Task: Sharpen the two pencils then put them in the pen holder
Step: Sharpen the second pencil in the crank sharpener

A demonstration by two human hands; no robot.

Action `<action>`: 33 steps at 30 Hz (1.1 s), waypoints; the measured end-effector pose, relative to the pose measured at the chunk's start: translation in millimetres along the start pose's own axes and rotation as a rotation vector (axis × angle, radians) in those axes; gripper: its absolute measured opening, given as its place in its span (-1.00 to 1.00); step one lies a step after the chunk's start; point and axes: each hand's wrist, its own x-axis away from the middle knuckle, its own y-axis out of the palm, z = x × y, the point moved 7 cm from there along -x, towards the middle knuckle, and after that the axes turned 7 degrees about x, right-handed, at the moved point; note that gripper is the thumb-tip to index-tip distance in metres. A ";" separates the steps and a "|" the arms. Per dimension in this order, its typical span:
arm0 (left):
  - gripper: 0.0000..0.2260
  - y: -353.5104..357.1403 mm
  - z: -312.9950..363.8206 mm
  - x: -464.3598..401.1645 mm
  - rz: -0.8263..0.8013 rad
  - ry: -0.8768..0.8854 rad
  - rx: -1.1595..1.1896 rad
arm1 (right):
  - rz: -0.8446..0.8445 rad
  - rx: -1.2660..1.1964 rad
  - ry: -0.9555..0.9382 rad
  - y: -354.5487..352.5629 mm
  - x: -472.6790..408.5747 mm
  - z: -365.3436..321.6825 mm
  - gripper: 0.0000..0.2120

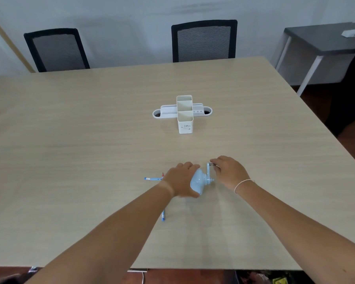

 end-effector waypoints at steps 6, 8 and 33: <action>-0.33 10.9 2.3 -6.6 0.076 -0.077 0.038 | 0.046 0.127 -0.047 7.9 -3.6 1.6 -0.75; -0.36 12.0 1.4 -6.9 0.099 -0.090 0.111 | 0.042 0.149 -0.055 13.2 -6.9 0.8 -0.75; -0.44 11.0 2.8 -9.7 0.126 -0.079 0.101 | 0.289 -0.018 -0.239 14.2 60.7 -7.0 -0.72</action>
